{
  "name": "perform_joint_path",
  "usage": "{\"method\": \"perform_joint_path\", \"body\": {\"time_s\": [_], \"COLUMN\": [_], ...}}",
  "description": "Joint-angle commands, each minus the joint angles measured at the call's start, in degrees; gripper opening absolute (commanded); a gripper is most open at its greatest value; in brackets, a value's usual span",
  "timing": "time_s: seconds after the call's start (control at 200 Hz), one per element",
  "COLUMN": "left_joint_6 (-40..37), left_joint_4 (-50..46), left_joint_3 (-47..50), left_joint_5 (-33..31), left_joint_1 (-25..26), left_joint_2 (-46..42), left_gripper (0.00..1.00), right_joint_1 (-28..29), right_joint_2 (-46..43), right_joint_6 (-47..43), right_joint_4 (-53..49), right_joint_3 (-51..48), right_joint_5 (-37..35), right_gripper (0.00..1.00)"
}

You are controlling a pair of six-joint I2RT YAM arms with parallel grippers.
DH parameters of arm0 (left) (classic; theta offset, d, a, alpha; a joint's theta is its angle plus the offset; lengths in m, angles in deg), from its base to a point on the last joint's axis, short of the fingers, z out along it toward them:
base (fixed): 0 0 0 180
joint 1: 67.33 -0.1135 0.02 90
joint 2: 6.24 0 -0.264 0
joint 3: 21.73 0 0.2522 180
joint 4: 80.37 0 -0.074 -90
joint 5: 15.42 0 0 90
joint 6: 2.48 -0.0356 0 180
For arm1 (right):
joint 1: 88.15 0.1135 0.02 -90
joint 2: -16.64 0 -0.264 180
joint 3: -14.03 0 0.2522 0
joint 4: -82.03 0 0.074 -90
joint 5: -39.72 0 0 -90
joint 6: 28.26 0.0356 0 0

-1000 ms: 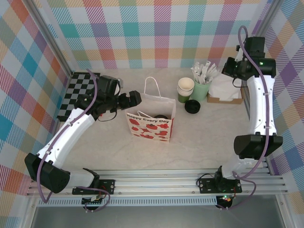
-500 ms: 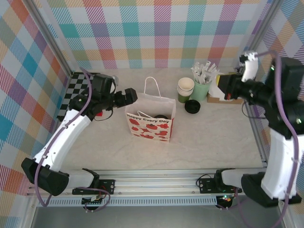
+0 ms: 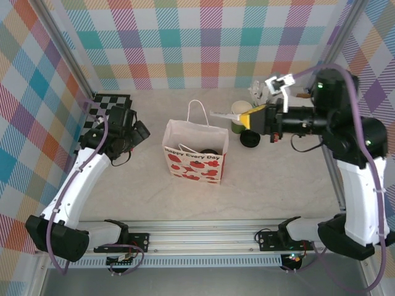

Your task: Pack the takeout coffee

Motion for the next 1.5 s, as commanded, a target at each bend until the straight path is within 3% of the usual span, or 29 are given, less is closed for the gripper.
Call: {"method": "perform_joint_path", "body": {"time_s": [0.0, 0.23, 0.545, 0.625, 0.725, 0.845, 1.005, 1.05, 1.12, 1.215, 1.24, 1.38, 1.5], "left_joint_6": [4.6, 7.9, 11.8, 11.9, 11.7, 11.6, 11.3, 11.6, 12.3, 13.6, 14.0, 16.3, 18.6], "left_joint_4": [-0.5, 5.0, 11.9, 12.1, 12.5, 12.9, 13.8, 14.0, 14.1, 15.0, 15.2, 16.2, 17.2], "left_joint_3": [3.8, 10.7, 16.6, 16.6, 16.8, 16.9, 17.0, 17.1, 17.2, 18.0, 18.1, 18.7, 18.6], "left_joint_5": [-1.2, 5.5, 10.3, 10.1, 9.9, 8.2, 8.3, 8.5, 8.2, 8.5, 8.8, 10.7, 12.0], "left_joint_1": [-0.6, -0.3, 3.4, 4.2, 4.7, 4.7, 5.2, 5.7, 6.6, 7.5, 7.7, 9.6, 11.7], "left_joint_2": [1.4, 6.0, 11.0, 12.4, 13.7, 14.2, 16.5, 17.2, 17.8, 18.2, 18.3, 18.7, 18.6], "left_gripper": [1.00, 1.00, 1.00, 1.00, 1.00, 1.00, 1.00, 1.00, 1.00, 1.00, 1.00, 1.00, 1.00], "right_joint_1": [4.0, 6.1, 12.8, 12.9, 12.9, 11.5, 10.5, 9.2, 4.3, -5.0, -6.7, -11.1, -19.2], "right_joint_2": [3.7, 9.6, 22.2, 23.9, 22.2, 18.3, 10.9, 8.8, 5.8, 1.9, 1.4, 1.1, 2.0], "right_joint_6": [-3.3, -5.2, -9.0, -10.2, -11.0, -9.1, -3.6, -0.6, 4.9, 10.8, 11.3, 13.8, 15.7], "right_joint_4": [-0.4, -0.2, 0.9, 0.8, 0.5, -0.1, 3.6, 4.8, 6.0, 8.5, 9.1, 9.5, 12.0], "right_joint_3": [-0.7, -1.5, -7.8, -8.7, -11.9, -15.0, -21.1, -22.9, -25.7, -31.9, -33.2, -36.9, -39.0], "right_joint_5": [-2.6, 1.6, -6.1, -6.2, -13.3, -19.9, -24.9, -28.2, -30.1, -28.0, -26.1, -28.6, -25.2], "right_gripper": [0.00, 0.00, 0.01, 0.08, 0.17, 0.44, 0.67, 0.77, 0.80, 0.92, 1.00, 1.00, 1.00]}}
